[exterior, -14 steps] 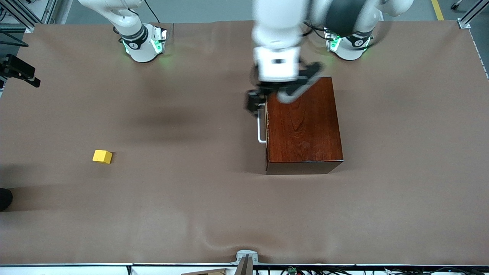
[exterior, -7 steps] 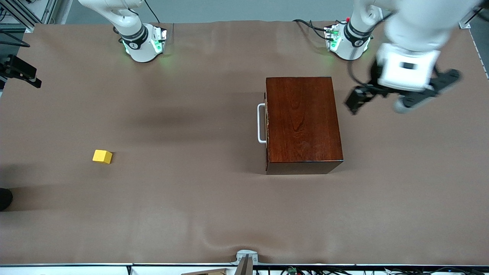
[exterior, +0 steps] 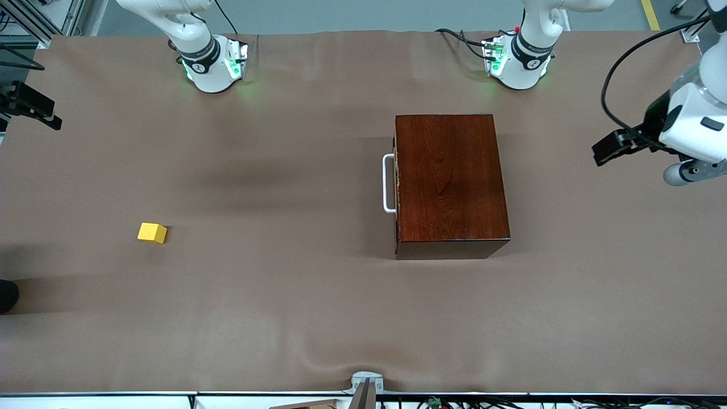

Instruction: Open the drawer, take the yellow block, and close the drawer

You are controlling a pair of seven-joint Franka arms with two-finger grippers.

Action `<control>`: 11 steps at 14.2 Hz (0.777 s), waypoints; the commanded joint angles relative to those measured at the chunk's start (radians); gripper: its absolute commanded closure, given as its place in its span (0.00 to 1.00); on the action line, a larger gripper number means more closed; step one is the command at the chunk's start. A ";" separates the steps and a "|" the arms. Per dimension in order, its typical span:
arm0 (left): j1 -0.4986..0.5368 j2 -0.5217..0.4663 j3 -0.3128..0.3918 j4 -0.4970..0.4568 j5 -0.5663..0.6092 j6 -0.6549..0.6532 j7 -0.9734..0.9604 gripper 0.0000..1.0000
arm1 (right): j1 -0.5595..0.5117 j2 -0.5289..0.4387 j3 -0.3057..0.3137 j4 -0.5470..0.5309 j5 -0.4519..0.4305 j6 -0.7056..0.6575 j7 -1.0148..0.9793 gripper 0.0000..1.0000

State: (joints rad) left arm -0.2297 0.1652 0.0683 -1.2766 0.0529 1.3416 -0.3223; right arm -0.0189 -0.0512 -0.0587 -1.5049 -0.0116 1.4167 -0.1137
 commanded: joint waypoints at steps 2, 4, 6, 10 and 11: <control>0.090 -0.208 -0.022 -0.284 -0.004 0.100 0.219 0.00 | 0.004 -0.027 0.003 -0.024 -0.019 -0.001 -0.009 0.00; 0.116 -0.278 -0.024 -0.366 -0.007 0.122 0.317 0.00 | 0.004 -0.027 0.003 -0.024 -0.019 0.001 -0.009 0.00; 0.131 -0.337 -0.047 -0.427 -0.007 0.133 0.345 0.00 | 0.005 -0.027 0.003 -0.026 -0.018 0.005 -0.009 0.00; 0.162 -0.408 -0.116 -0.481 -0.008 0.154 0.342 0.00 | 0.004 -0.025 0.005 -0.028 -0.015 0.010 -0.009 0.00; 0.162 -0.408 -0.117 -0.471 -0.008 0.146 0.347 0.00 | 0.004 -0.025 0.004 -0.028 -0.015 0.008 -0.009 0.00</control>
State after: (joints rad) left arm -0.0908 -0.2093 -0.0334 -1.7219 0.0527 1.4714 0.0071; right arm -0.0181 -0.0512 -0.0564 -1.5066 -0.0117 1.4170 -0.1139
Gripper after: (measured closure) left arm 0.000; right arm 0.000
